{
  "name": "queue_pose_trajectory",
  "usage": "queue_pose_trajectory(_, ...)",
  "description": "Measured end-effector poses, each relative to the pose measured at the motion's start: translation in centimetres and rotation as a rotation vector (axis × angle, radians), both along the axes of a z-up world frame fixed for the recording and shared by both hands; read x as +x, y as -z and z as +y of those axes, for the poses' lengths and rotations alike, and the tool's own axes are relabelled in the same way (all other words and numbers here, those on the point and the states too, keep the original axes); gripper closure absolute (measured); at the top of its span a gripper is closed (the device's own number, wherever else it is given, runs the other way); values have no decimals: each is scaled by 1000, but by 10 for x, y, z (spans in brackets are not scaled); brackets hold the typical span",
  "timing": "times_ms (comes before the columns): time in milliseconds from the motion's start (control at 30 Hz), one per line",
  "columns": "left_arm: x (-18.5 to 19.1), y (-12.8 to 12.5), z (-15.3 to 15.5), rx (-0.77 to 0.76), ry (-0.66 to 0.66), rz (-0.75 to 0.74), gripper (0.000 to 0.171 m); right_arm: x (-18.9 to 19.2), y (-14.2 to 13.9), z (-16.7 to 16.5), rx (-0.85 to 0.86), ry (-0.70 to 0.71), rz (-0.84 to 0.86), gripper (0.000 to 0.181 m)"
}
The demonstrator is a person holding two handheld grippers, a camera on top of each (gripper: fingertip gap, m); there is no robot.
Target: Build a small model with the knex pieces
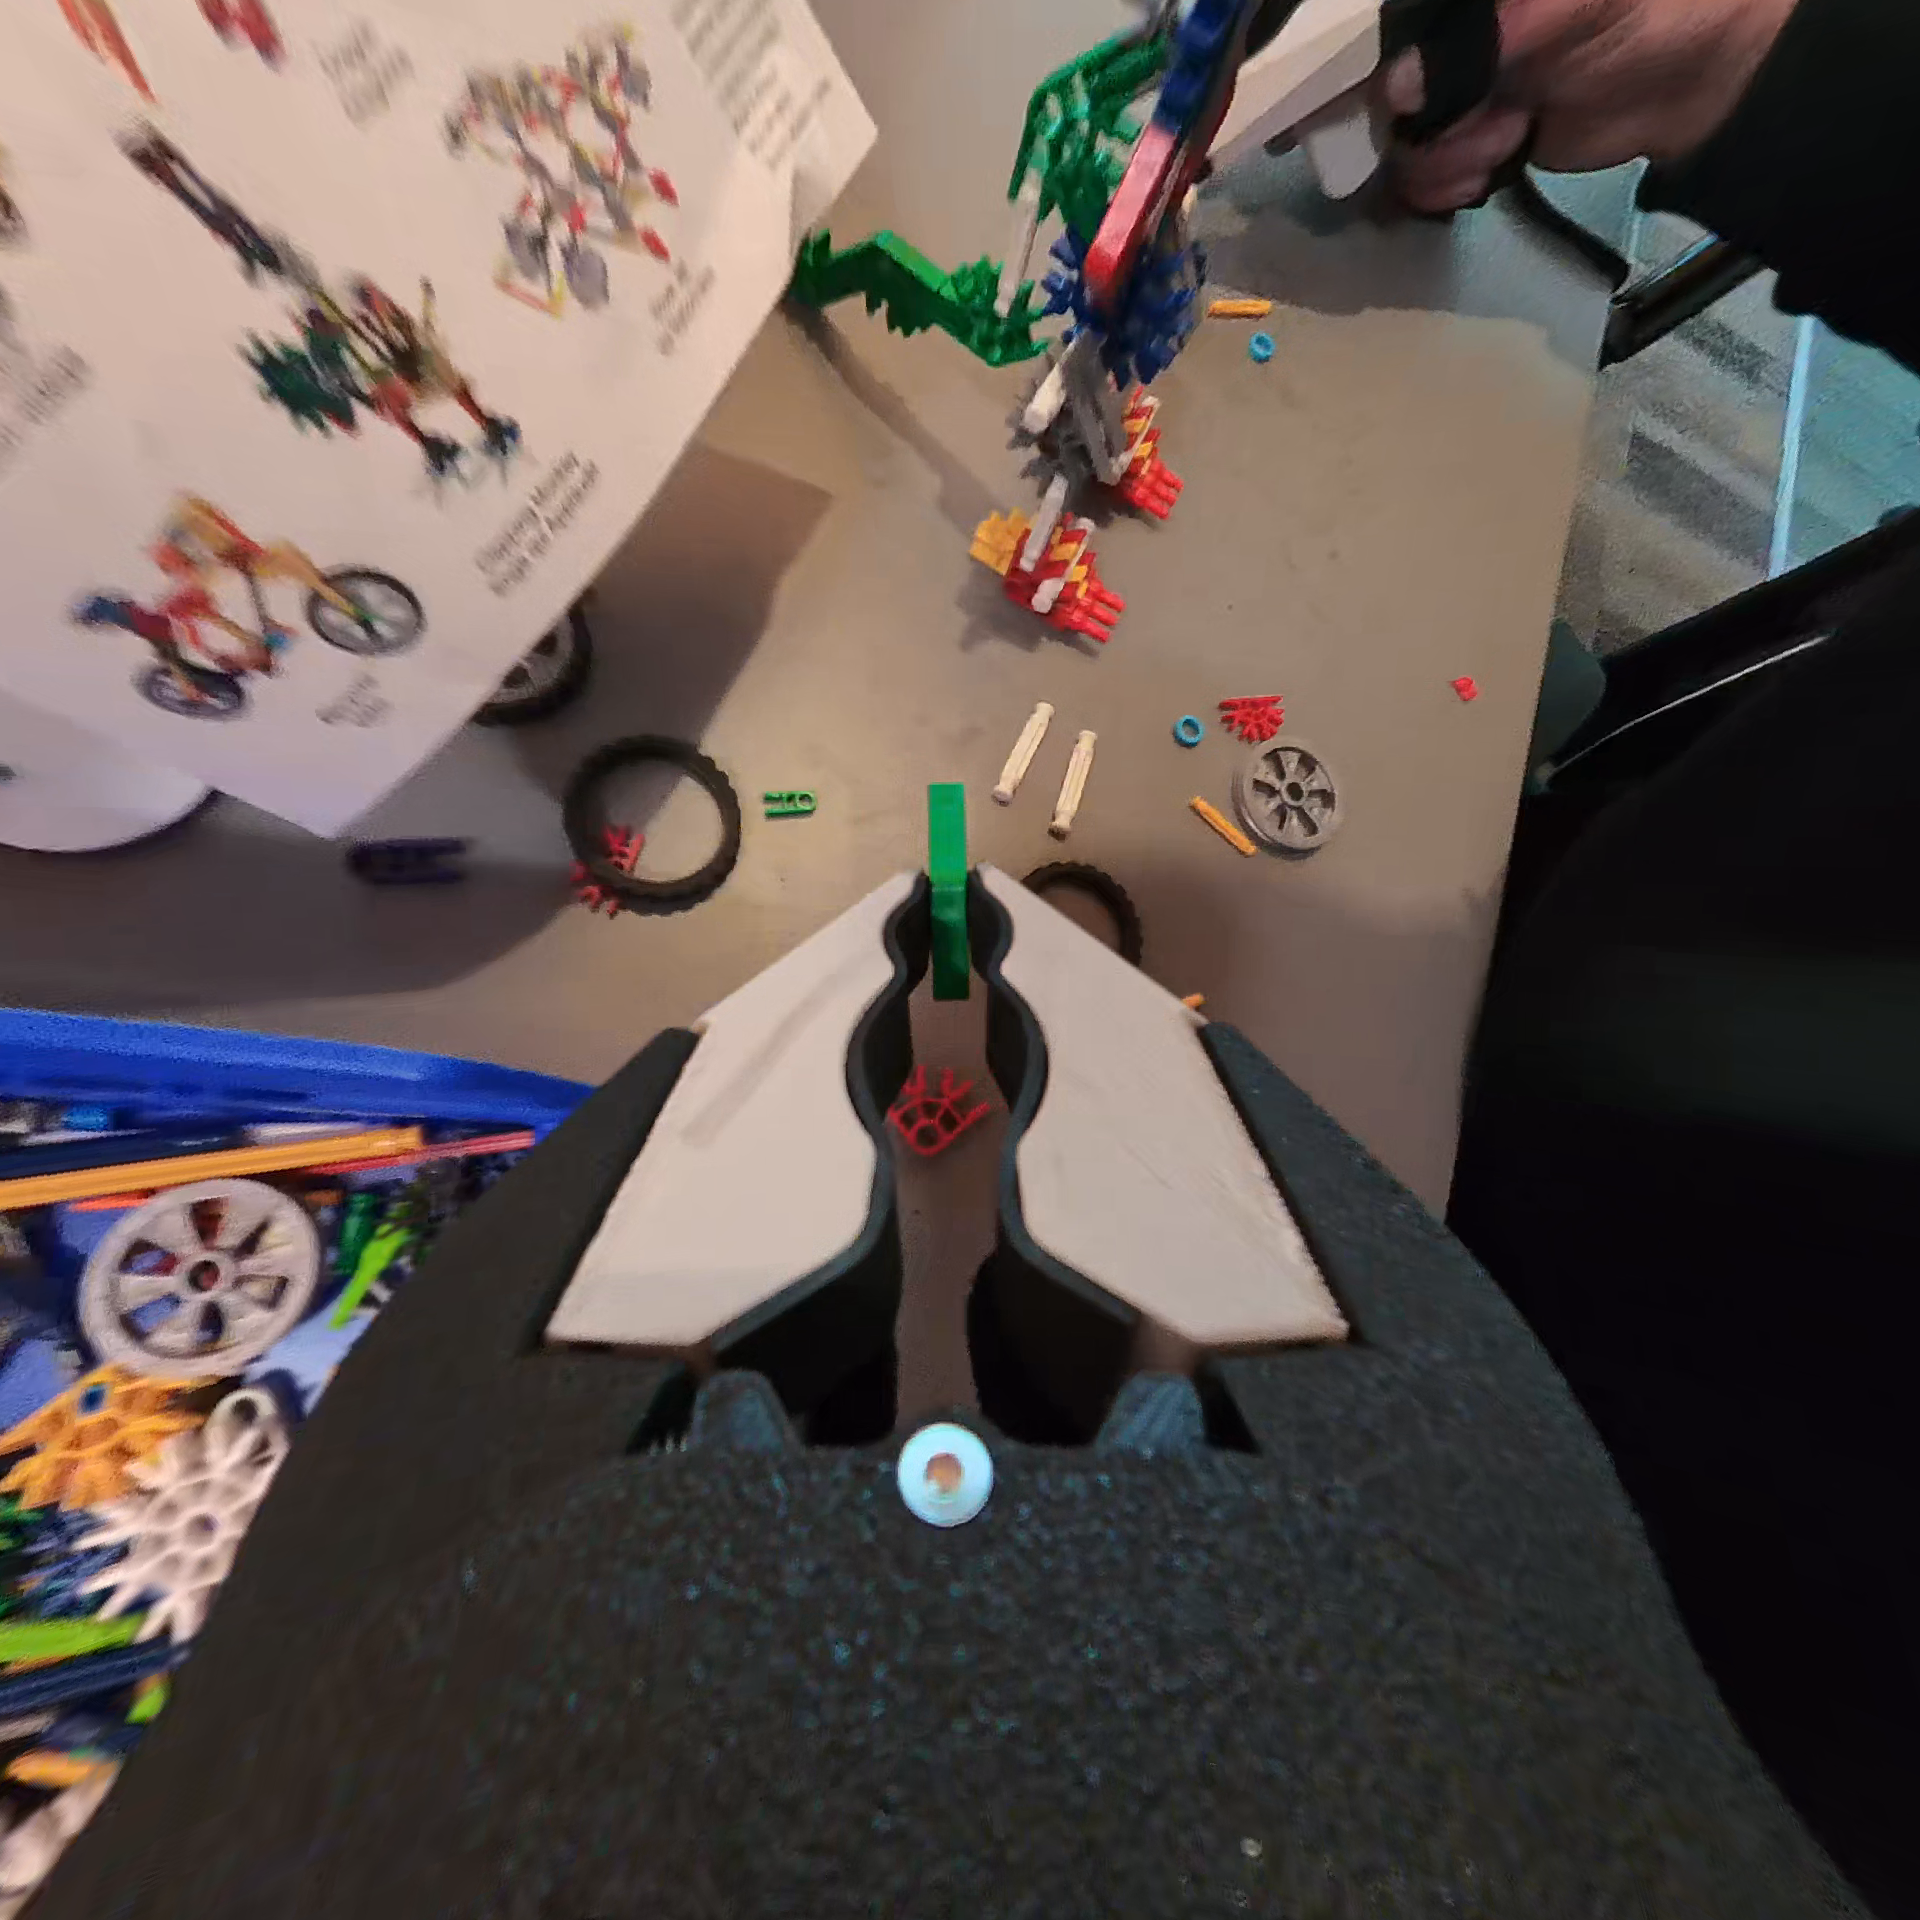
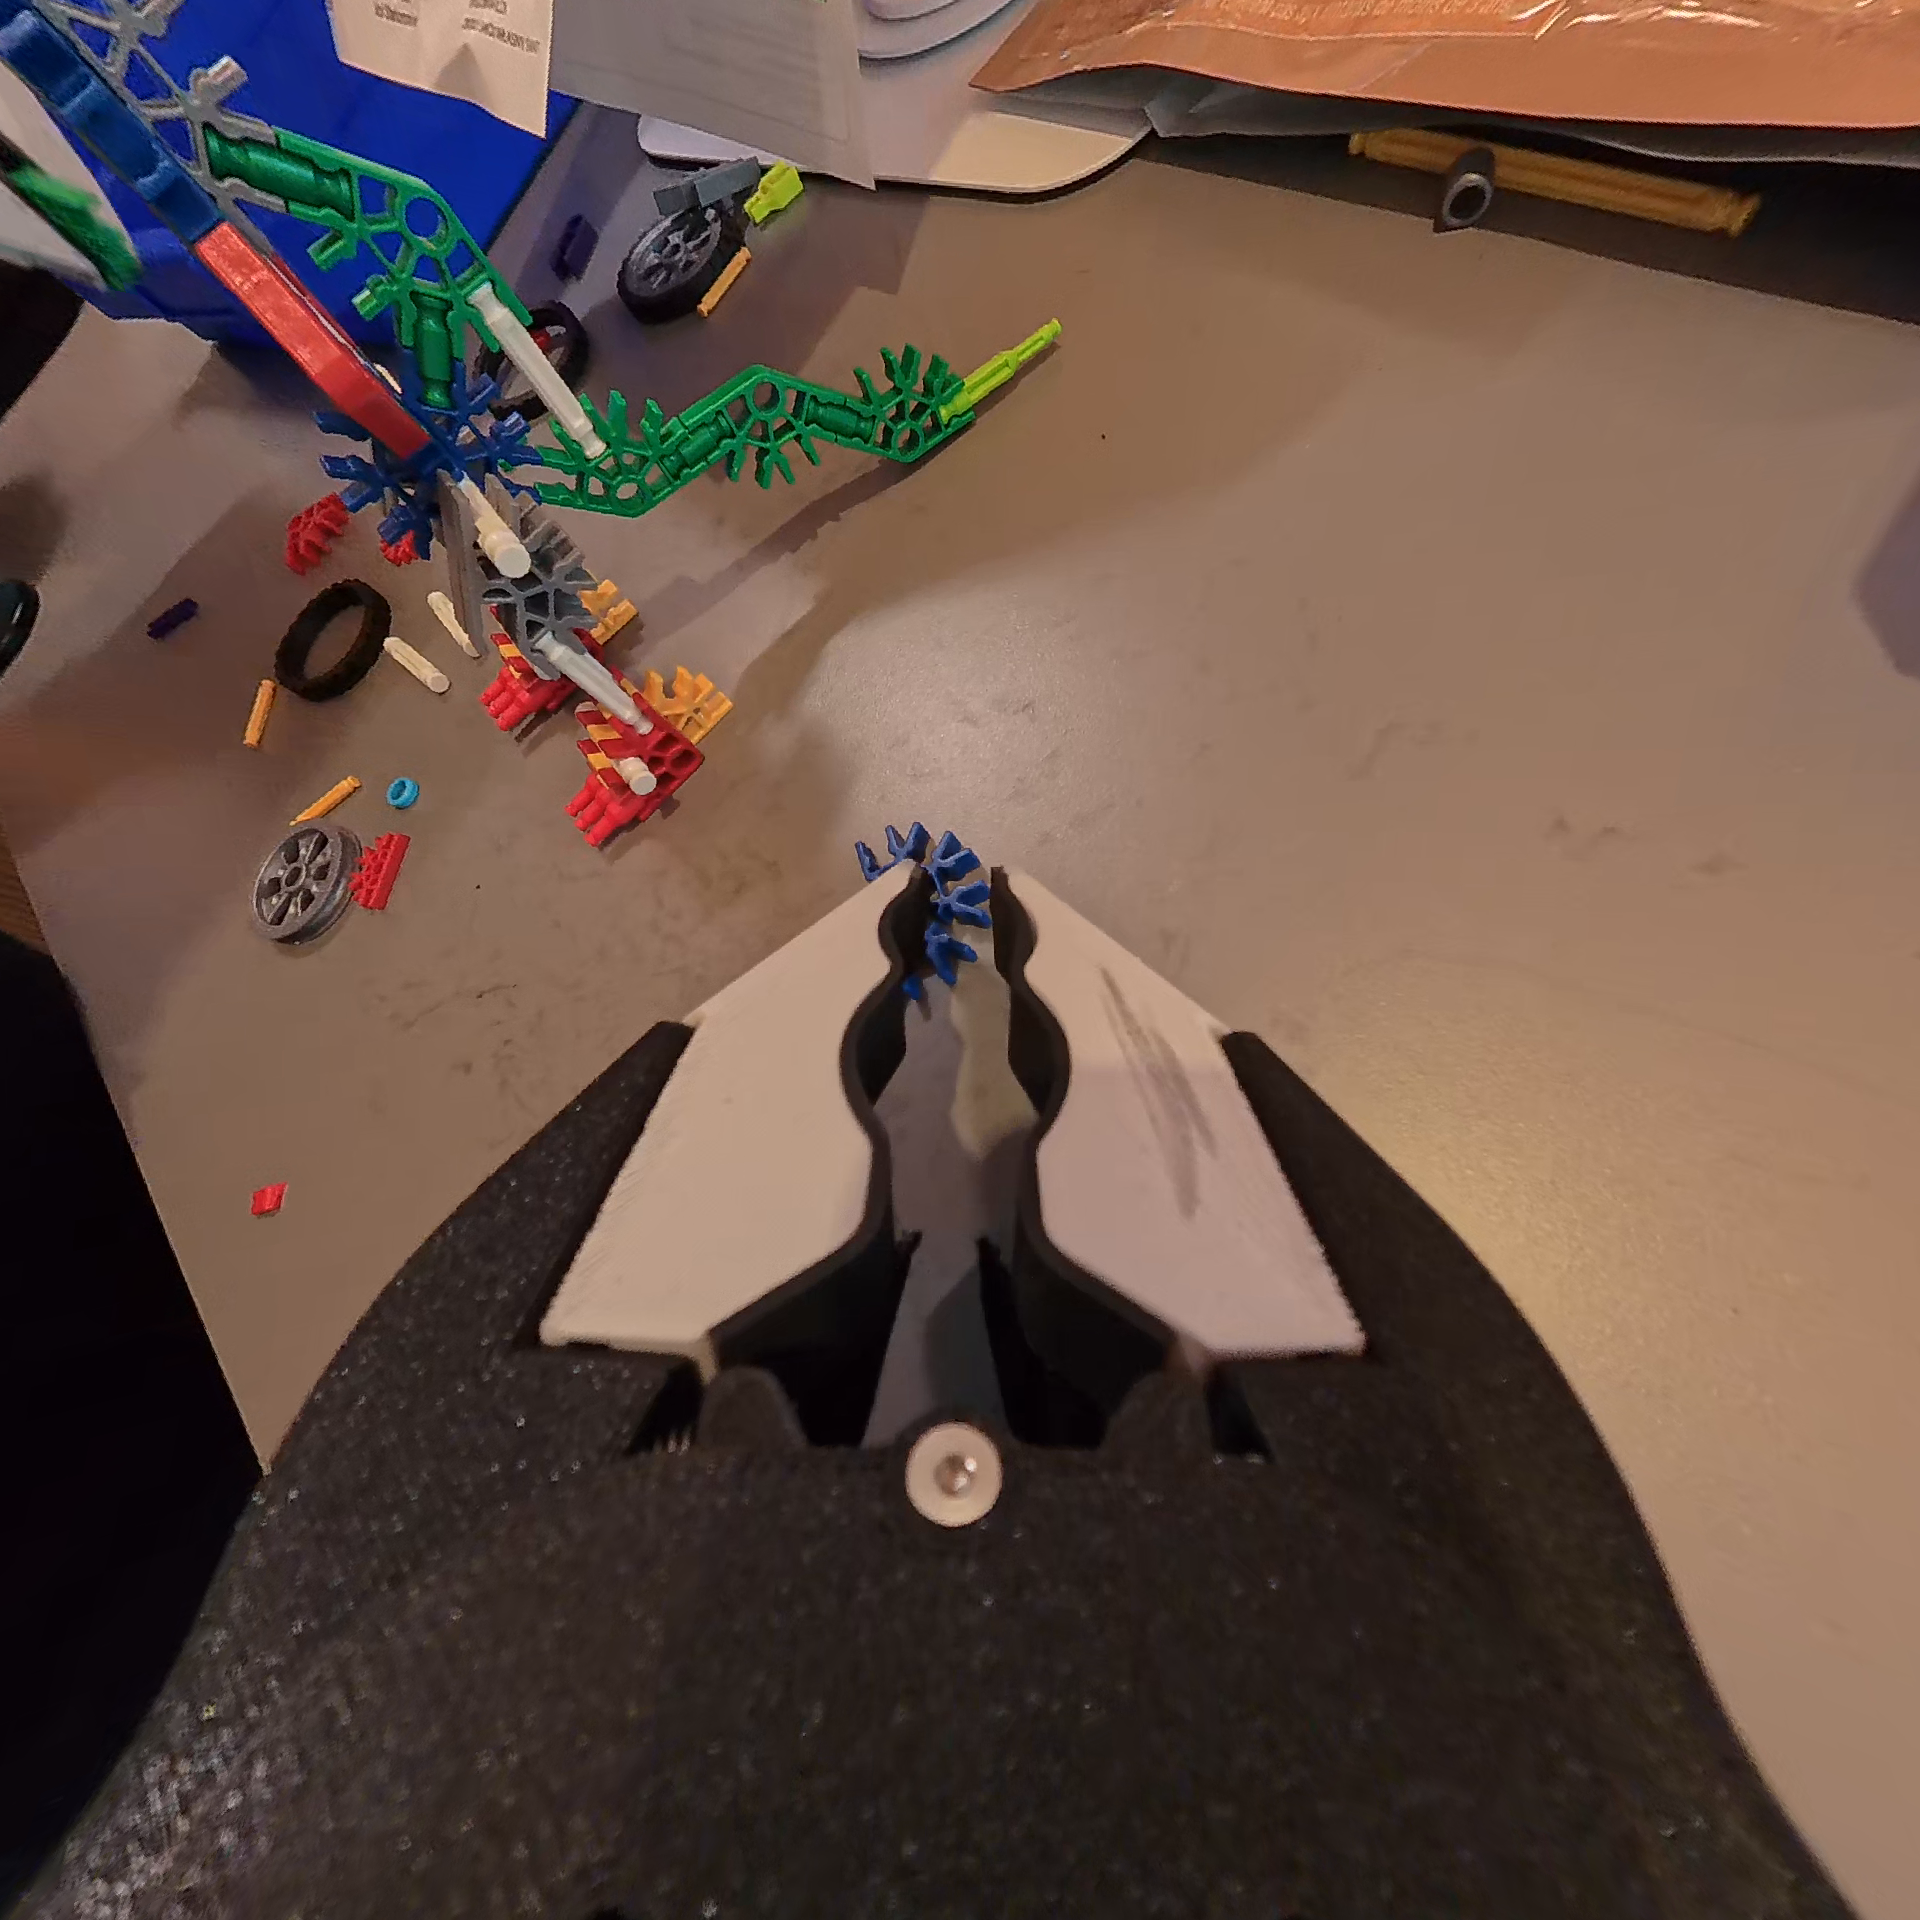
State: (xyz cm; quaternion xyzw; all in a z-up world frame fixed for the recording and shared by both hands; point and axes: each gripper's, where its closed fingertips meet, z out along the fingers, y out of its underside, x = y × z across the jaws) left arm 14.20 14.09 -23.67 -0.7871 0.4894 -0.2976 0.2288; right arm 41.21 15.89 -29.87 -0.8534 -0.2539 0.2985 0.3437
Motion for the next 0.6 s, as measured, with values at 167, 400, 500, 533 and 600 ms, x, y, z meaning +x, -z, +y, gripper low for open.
queue_pose_trajectory(167, 0, 39, -9, -90, -44, 33, 167, 0, -1, 0, 2, -1, 8, 169)
queue_pose_trajectory(400, -4, 60, -7, -139, -118, 27, 163, 0, -2, 0, -5, -5, 23, 169)
queue_pose_trajectory(500, -7, 62, -4, -133, -138, 38, 156, 0, -2, -1, -9, -8, 26, 169)
queue_pose_trajectory(533, -8, 62, -4, -130, -137, 41, 155, 0, -2, -1, -10, -8, 26, 169)
queue_pose_trajectory(600, -9, 59, -3, -106, -142, 48, 152, 0, -2, -1, -11, -10, 28, 169)
